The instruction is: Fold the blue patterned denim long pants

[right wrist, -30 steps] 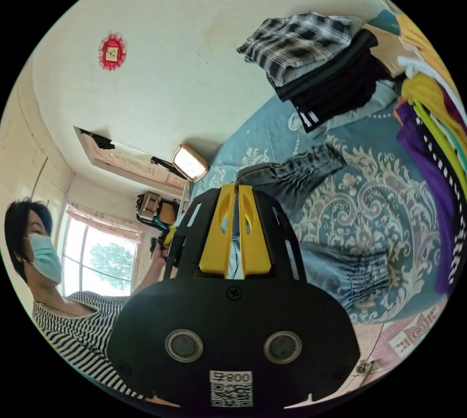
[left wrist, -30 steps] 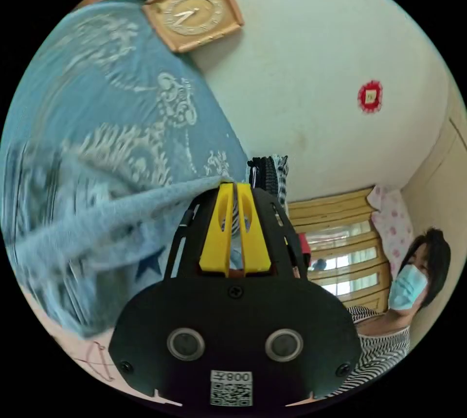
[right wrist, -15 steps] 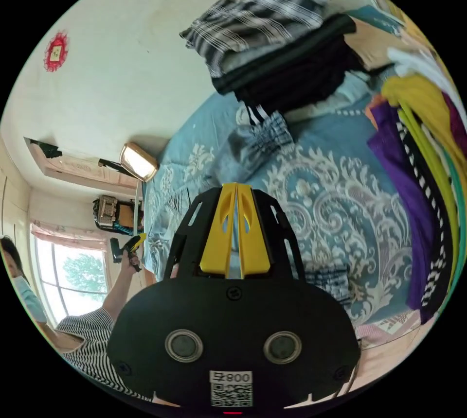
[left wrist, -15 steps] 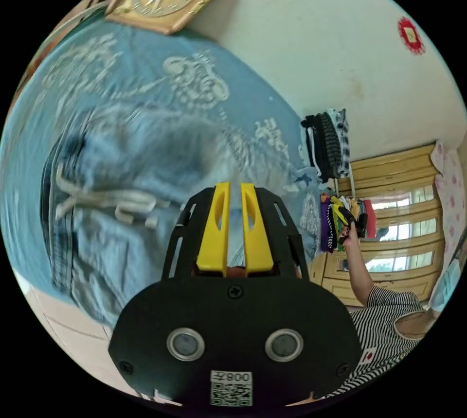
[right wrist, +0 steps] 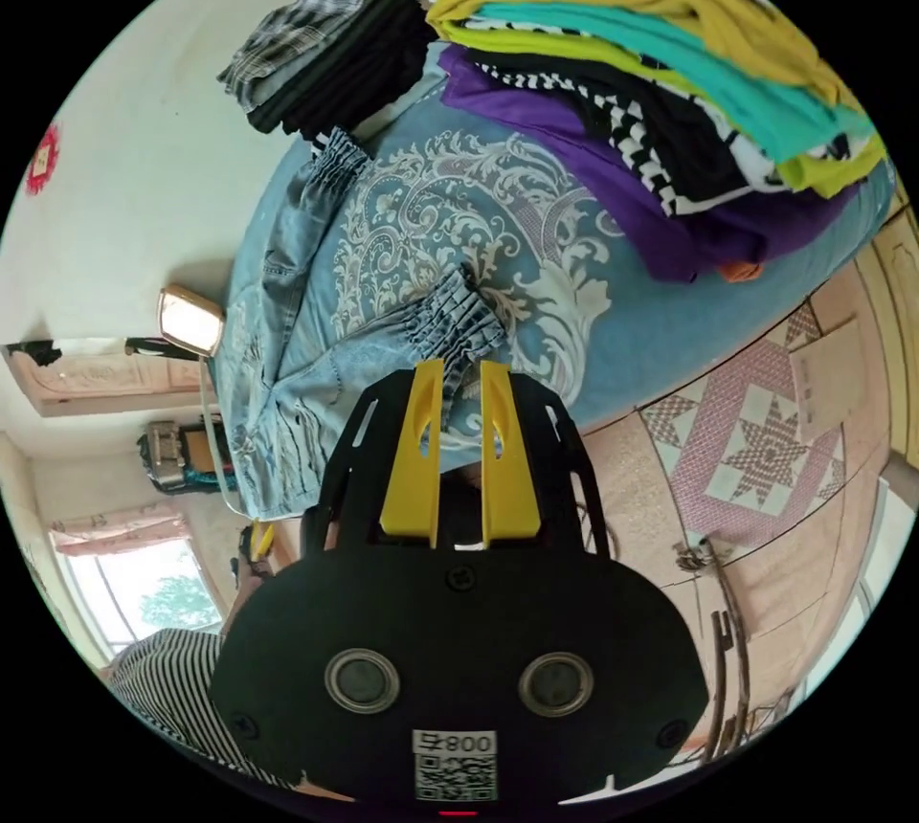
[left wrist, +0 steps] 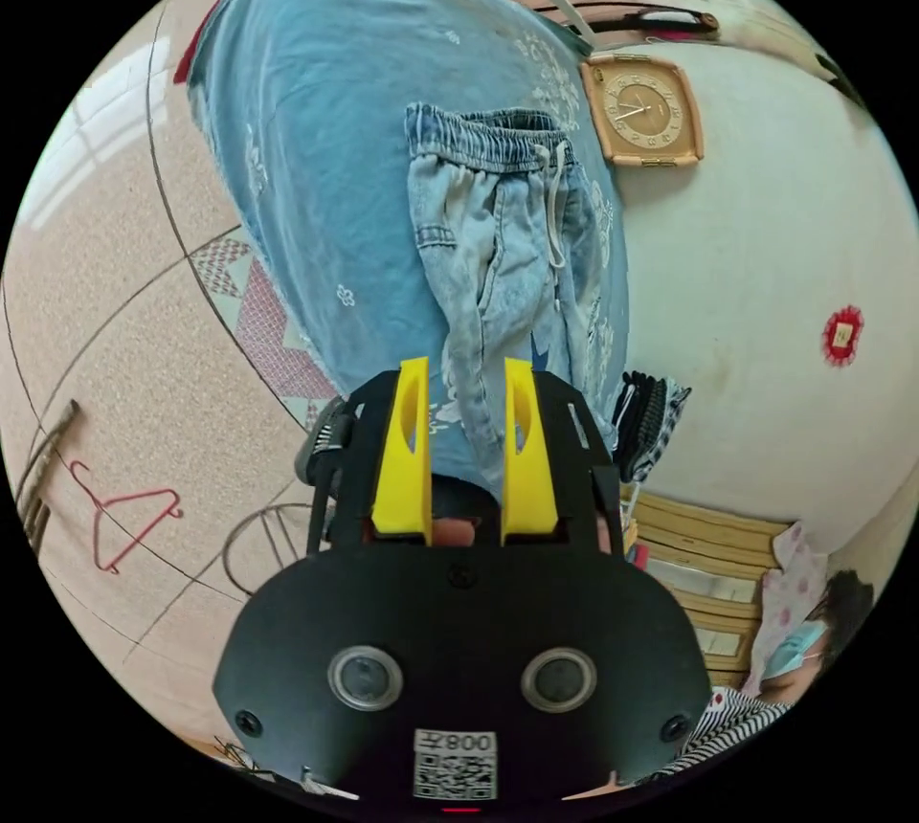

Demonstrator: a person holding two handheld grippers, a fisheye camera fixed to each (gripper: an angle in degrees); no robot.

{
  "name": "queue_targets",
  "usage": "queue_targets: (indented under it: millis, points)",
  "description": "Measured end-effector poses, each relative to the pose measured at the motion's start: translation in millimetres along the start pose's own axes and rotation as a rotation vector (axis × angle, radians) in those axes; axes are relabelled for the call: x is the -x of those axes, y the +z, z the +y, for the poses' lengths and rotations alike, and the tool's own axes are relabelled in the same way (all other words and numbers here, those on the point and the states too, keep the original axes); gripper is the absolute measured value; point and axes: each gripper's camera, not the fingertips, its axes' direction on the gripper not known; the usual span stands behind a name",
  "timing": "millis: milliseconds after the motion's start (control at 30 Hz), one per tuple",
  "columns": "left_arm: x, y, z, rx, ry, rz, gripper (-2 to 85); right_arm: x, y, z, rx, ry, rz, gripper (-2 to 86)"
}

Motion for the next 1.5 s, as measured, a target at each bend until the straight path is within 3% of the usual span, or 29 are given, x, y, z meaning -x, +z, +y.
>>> queue_targets:
  millis: [300,567,700,833,1067,1300,1500]
  points:
    - [-53.9,1.9,-20.7,0.056,0.020,-0.042,4.4,-21.1,61.6,3.9,0.069,0.138,-0.075,4.2]
    - [-112.6,-61.3,-21.3,-0.002,0.184,0.055,3.7,-3.7,0.4,19.8,0.005,-0.034,-0.116,3.0]
    - [-102.6,-64.5,-26.5,0.070,0.072,-0.026,3.6,-35.0,26.5,29.7,0.051,0.014,-0.093,4.3]
    - [-107.7,-85.6,-21.7,0.029,0.025,-0.064,3.3,-62.7,53.2,42.0,0.098,0.101,-0.053,5.0]
    - [-213.9,-102.8,-22.1,0.032,0.374,-0.211,4.2,-41.1,25.8,44.8,-0.063,-0.014,0.036,3.9]
    - [-399.4,5.1,-36.5,0.265,0.843,-0.208,6.6,50.8,72.2,-66.9,-0.095,-0.253,0.008,6.6]
    - [-518.4,86.1,-47.5,0.362,1.086,-0.241,7.4,92.0,133.8,-156.3,-0.072,-0.365,-0.006,8.4]
